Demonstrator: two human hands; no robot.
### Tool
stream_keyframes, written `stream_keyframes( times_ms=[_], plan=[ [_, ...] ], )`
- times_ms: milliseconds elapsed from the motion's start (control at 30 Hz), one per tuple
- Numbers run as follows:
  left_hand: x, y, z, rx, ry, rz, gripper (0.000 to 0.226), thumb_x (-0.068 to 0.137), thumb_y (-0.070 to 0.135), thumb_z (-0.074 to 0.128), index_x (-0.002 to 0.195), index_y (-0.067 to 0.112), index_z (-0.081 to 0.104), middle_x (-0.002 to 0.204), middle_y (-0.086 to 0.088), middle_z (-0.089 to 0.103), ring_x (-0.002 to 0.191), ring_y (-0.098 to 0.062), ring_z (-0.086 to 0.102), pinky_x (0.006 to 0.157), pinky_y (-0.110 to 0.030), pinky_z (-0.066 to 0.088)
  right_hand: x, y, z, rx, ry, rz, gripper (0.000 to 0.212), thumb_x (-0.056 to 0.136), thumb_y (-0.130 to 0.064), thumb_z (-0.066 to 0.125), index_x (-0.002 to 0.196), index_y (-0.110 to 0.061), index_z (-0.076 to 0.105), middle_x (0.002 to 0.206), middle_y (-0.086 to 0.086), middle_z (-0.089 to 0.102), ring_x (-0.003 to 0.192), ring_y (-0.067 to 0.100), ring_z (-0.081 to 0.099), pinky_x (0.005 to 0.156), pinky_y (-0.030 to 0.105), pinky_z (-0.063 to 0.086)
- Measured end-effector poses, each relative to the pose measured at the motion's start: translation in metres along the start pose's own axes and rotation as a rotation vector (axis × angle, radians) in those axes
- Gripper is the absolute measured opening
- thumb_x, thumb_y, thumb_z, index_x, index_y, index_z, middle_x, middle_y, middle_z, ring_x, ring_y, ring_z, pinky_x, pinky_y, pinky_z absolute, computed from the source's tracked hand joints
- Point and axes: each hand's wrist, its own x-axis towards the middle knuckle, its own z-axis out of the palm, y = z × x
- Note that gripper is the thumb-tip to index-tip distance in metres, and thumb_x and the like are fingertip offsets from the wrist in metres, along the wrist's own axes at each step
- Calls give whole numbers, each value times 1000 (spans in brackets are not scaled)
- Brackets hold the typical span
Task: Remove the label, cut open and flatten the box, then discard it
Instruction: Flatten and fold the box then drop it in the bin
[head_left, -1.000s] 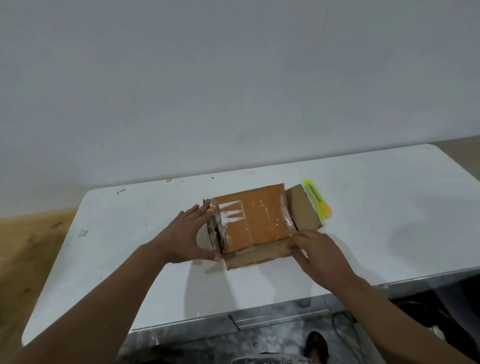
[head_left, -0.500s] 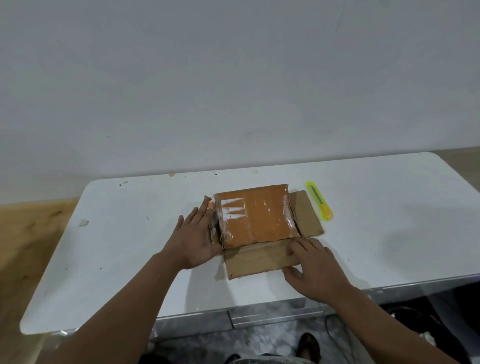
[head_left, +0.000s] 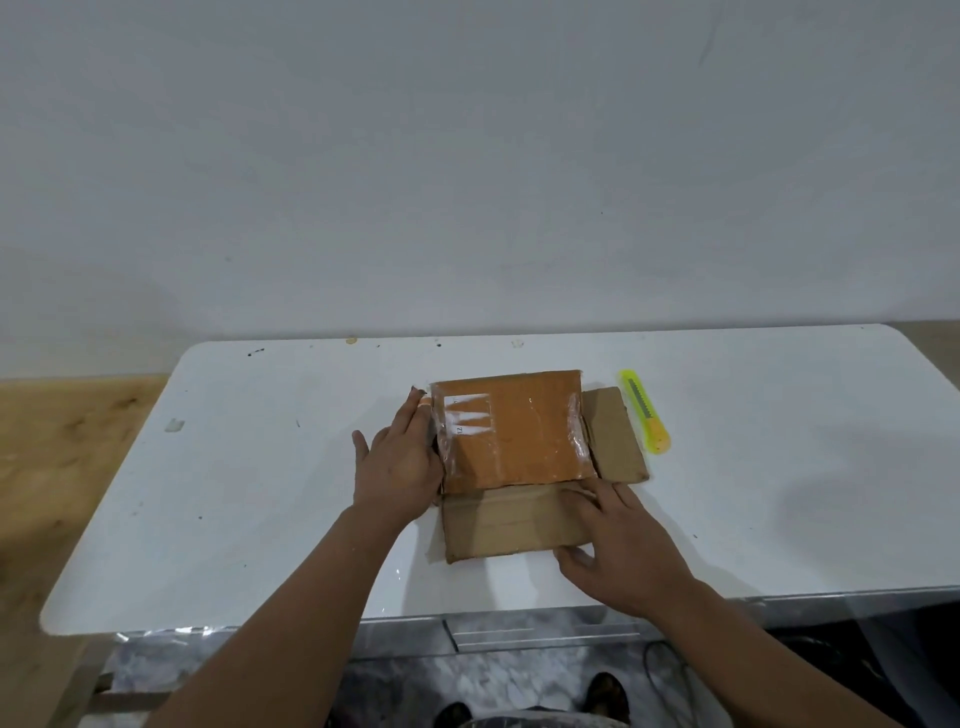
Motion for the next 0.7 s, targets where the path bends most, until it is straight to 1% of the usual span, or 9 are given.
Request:
stream_keyframes(
  times_ms=[67,133,200,300,433,500,600,667,700],
  plan=[
    [5,8,-6,-57,20,-64,59,95,17,42,152,22,31,164,7,19,139,-24,42,116,-63,8,1,-1,-2,-3,-7,-9,60,77,-49,56,133,-26,55,134,-6,52,115,15,51,83,25,51],
    [12,13,-10,-85,79,-94,50,94,16,45,144,20,44,156,3,37,136,-24,46,118,-60,10,3,-1,-3,-17,-25,-11,63,78,-50,56,137,-27,52,132,-5,53,116,16,51,85,27,51],
    [16,12,-11,-76,134,-101,42,94,15,45,136,20,52,147,1,48,129,-25,52,119,-56,14,4,-2,-4,-18,-40,-9,65,77,-50,55,138,-29,50,132,-5,53,116,17,52,87,29,52],
    [20,10,-9,-56,172,-115,36,94,16,46,129,20,58,139,2,55,121,-25,59,120,-54,15,5,-2,-5,-21,-54,-4,66,77,-51,55,138,-29,50,131,-4,53,115,18,52,87,31,53],
    [22,10,-5,94,238,-98,28,96,17,42,114,20,63,117,4,65,96,-24,68,120,-54,9,5,-2,-3,-39,-55,5,62,75,-51,54,131,-24,57,131,-2,52,113,19,52,85,34,53],
    [24,12,-4,154,258,-93,28,96,16,40,110,19,64,109,4,67,88,-23,68,121,-53,6,5,-2,-2,-52,-54,14,62,75,-51,54,129,-23,58,130,-1,52,112,19,52,84,35,53],
    [25,12,-7,207,239,-122,26,95,13,37,104,18,61,94,2,69,87,-22,68,122,-51,5,7,-4,-3,-71,-79,26,72,72,-52,52,139,-25,50,130,-1,52,113,21,52,85,35,53],
    [24,0,-9,183,197,-183,26,95,12,37,108,18,59,91,-2,72,95,-23,69,121,-49,5,8,-4,-4,-100,-100,26,79,70,-53,50,144,-25,44,131,1,51,115,22,51,86,35,52],
    [22,-9,-8,168,179,-185,27,95,11,37,110,17,58,92,-3,72,97,-25,68,121,-49,9,9,-4,-5,-109,-111,25,81,70,-53,49,146,-24,41,131,1,50,116,22,49,87,35,52]
  ],
)
